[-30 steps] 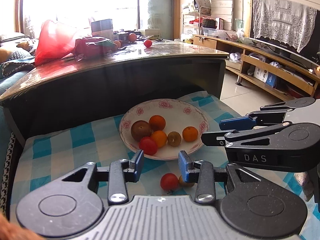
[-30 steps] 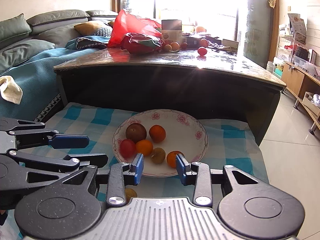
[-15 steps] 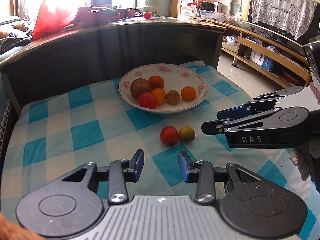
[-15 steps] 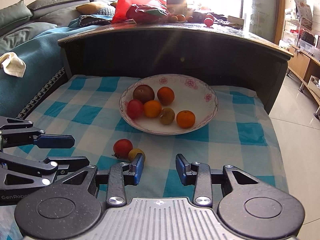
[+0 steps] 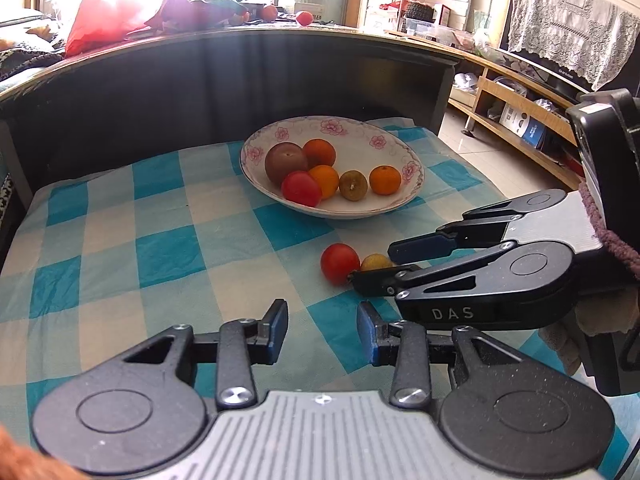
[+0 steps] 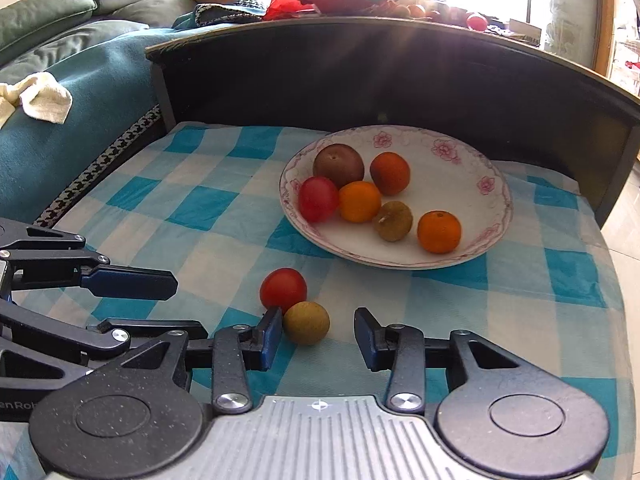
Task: Organize fruits
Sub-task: 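Grasp the red tomato with the left tool while the right tool grasps the brown kiwi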
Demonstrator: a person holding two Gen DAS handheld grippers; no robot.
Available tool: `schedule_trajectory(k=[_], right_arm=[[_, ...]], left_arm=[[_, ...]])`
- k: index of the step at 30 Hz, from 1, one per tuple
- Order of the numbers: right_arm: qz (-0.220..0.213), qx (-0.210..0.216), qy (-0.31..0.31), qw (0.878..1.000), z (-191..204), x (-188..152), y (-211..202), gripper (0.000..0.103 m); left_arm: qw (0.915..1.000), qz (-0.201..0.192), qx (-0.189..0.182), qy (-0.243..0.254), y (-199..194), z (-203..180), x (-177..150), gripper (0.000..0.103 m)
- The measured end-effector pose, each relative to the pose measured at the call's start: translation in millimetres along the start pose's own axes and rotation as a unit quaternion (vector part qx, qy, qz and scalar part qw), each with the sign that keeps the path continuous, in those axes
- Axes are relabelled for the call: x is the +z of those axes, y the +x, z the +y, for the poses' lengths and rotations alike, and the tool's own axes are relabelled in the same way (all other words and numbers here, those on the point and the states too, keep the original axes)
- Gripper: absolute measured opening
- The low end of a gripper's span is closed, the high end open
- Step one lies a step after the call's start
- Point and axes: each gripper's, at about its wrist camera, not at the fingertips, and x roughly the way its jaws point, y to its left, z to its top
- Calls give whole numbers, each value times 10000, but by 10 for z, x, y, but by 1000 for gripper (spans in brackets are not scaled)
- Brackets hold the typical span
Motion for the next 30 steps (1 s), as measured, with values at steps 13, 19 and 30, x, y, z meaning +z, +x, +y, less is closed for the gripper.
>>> schedule_trajectory(k=[13,19,30], right_arm=[[101,48,-23,9999,-67,-25,-55,19],[143,-78,163,9997,-203,-95,-165,19],[146,-120,265,9995,-305,-153,-226,19]], left_arm=[[10000,-74,-31,6,119,-16,67,47],[9998,-149,85,143,321,-156,130,47],[9991,-205,362,45,625,-237,180,46]])
